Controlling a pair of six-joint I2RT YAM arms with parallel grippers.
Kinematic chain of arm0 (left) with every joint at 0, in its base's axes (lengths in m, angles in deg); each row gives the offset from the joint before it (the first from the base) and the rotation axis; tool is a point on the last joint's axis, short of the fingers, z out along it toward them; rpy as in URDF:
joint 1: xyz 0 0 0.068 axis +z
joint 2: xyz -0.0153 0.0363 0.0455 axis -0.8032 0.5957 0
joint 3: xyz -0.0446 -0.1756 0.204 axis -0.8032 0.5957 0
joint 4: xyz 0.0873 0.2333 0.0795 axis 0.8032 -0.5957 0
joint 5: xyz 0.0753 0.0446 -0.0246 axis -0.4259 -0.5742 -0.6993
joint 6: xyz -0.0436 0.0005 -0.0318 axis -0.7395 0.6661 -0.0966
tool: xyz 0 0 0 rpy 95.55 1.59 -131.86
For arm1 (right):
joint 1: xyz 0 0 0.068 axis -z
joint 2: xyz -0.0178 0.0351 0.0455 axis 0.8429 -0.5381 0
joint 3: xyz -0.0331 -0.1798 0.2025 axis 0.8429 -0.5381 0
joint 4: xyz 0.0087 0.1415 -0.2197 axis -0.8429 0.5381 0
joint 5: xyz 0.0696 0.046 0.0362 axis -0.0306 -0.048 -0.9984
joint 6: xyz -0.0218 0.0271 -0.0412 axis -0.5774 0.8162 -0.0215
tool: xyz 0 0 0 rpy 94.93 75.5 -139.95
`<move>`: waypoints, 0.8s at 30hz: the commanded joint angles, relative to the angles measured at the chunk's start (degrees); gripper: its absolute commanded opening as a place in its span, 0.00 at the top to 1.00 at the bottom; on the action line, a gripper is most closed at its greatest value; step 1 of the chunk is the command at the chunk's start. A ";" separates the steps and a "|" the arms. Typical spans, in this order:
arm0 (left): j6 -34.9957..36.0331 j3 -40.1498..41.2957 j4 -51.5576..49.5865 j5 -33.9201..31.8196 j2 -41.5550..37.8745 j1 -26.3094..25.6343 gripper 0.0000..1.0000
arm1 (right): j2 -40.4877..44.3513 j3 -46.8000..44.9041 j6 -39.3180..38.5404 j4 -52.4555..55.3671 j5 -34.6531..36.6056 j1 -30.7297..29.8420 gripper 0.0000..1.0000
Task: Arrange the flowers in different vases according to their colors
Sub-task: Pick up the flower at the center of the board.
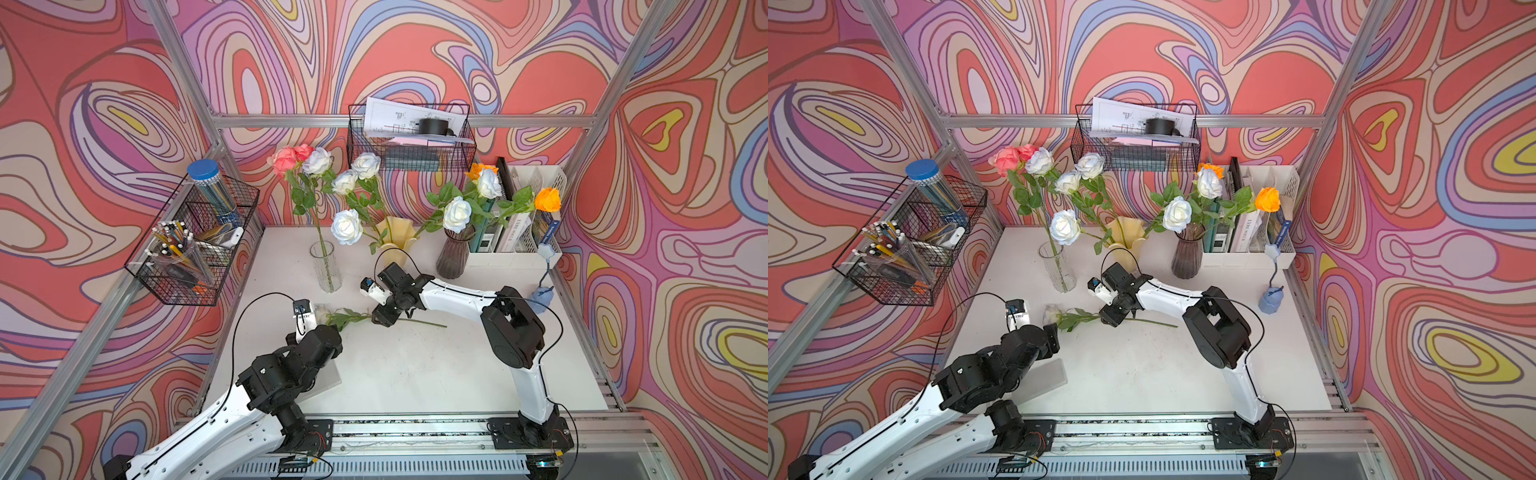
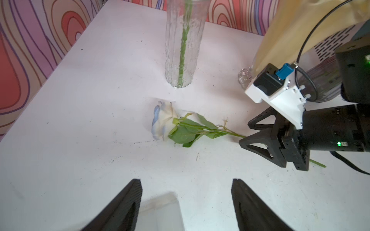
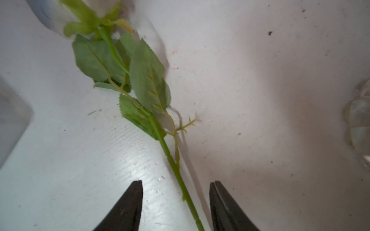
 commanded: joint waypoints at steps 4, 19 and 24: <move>-1.00 3.01 -2.53 0.30 -1.39 1.75 0.22 | -4.80 5.07 -6.01 3.91 5.99 0.69 0.44; 1.13 5.29 -1.97 -0.18 -5.70 2.38 0.22 | -9.80 4.04 -5.69 3.38 9.36 -2.30 0.94; 1.63 5.86 -2.70 0.24 -9.18 2.38 0.23 | -5.09 0.31 -4.47 -1.13 12.31 -2.73 1.00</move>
